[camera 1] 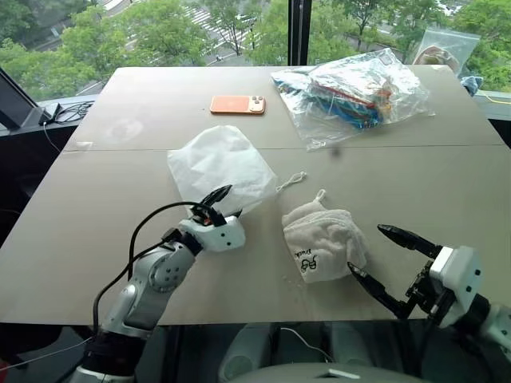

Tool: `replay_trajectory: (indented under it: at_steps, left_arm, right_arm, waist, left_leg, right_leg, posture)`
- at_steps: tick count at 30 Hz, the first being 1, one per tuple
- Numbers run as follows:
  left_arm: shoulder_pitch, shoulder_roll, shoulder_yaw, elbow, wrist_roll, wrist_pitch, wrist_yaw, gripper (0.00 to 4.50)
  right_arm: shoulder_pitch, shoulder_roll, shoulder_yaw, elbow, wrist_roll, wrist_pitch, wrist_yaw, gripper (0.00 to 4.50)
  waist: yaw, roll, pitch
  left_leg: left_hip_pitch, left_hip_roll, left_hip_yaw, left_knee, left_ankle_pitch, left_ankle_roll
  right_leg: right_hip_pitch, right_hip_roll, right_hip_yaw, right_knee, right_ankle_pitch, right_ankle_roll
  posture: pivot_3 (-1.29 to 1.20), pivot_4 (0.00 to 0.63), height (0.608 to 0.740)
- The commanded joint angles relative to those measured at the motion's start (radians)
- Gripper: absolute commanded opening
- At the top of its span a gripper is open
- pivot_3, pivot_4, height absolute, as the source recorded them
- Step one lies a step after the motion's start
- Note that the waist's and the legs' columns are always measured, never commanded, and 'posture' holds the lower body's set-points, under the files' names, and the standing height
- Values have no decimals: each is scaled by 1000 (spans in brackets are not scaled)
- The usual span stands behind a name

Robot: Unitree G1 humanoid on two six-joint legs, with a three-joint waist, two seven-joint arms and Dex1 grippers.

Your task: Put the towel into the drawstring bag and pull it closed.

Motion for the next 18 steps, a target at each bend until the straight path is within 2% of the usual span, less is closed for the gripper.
replay_trajectory:
  at_steps: [1,3,4,10,13,16,18]
  left_arm:
    - [-99,-46,36,-57,-190,240,-154,1406]
    - [-205,-76,53,-62,-304,428,-244,443]
    - [-250,-81,58,-54,-353,503,-287,111]
    - [-512,-83,117,22,-656,984,-471,111]
    - [-625,-95,163,60,-784,1200,-489,111]
    - [-696,-100,185,93,-844,1299,-466,111]
    - [-698,-72,138,86,-829,1258,-468,111]
  right_arm:
    - [-31,-29,-9,-54,54,135,-64,4500]
    - [-80,-25,-13,-27,132,199,-80,4500]
    - [-101,-28,-14,-14,137,219,-86,4500]
    - [-170,-30,47,37,104,271,-121,4500]
    - [-216,-8,88,77,93,307,-160,4500]
    - [-261,9,93,106,123,327,-158,4500]
    - [-312,48,95,136,130,361,-208,4500]
  waist:
    - [-1,0,0]
    - [-5,-1,0]
    - [-8,-1,0]
    - [-16,-2,1]
    - [-18,-3,1]
    - [-21,-3,1]
    - [-27,-3,1]
  left_leg:
    - [0,0,0,0,0,0]
    - [-1,0,-1,2,0,0]
    - [-2,0,-2,5,0,0]
    - [-2,-1,-2,6,0,0]
    - [-2,-1,-2,7,0,0]
    - [-2,-1,-2,7,0,0]
    - [-2,-1,-2,7,0,0]
  right_leg:
    - [0,0,0,0,0,0]
    - [0,2,-1,1,0,0]
    - [0,3,-3,1,0,0]
    - [1,3,-2,3,0,0]
    - [0,3,-2,4,0,1]
    - [0,3,-1,5,0,1]
    - [0,3,-1,5,0,1]
  posture:
    - [0,150,740]
    - [0,150,740]
    - [0,150,740]
    - [0,150,740]
    - [0,150,740]
    - [0,150,740]
    - [0,150,740]
